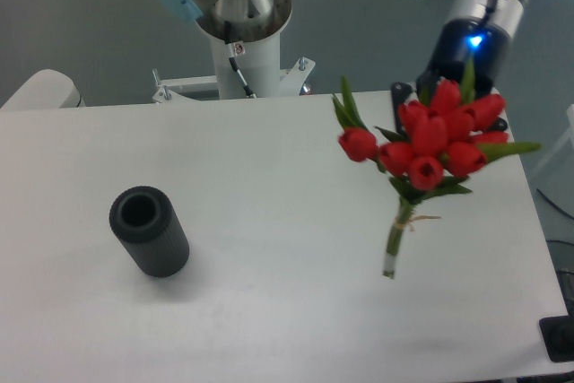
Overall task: Pick up the flowers from the vase
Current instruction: 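Carry the tulip bouquet away from the vase across the table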
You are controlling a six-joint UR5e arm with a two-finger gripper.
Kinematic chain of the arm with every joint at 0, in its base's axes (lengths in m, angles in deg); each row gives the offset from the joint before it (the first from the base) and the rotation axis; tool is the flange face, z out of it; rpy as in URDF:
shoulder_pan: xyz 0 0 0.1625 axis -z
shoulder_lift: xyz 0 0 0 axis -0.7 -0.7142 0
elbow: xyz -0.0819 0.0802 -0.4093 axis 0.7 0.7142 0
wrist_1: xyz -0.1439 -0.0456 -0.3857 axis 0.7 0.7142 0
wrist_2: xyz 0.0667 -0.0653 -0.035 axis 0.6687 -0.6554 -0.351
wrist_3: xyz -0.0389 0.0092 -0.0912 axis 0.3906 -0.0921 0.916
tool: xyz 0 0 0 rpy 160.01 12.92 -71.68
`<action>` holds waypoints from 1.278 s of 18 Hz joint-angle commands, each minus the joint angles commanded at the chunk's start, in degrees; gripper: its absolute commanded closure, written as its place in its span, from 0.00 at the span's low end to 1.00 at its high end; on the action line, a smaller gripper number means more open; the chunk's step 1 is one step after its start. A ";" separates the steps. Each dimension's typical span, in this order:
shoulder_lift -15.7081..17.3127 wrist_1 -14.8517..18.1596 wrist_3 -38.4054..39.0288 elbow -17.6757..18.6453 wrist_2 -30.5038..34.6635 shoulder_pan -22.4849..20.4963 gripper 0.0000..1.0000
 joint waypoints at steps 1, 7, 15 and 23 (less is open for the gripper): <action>-0.53 0.00 -0.36 -0.17 1.15 0.00 0.79; -3.17 -0.09 -3.00 -1.84 5.89 0.53 0.79; -3.17 0.00 -4.32 -1.32 7.22 0.88 0.79; -1.94 0.00 -5.46 0.44 10.21 1.76 0.78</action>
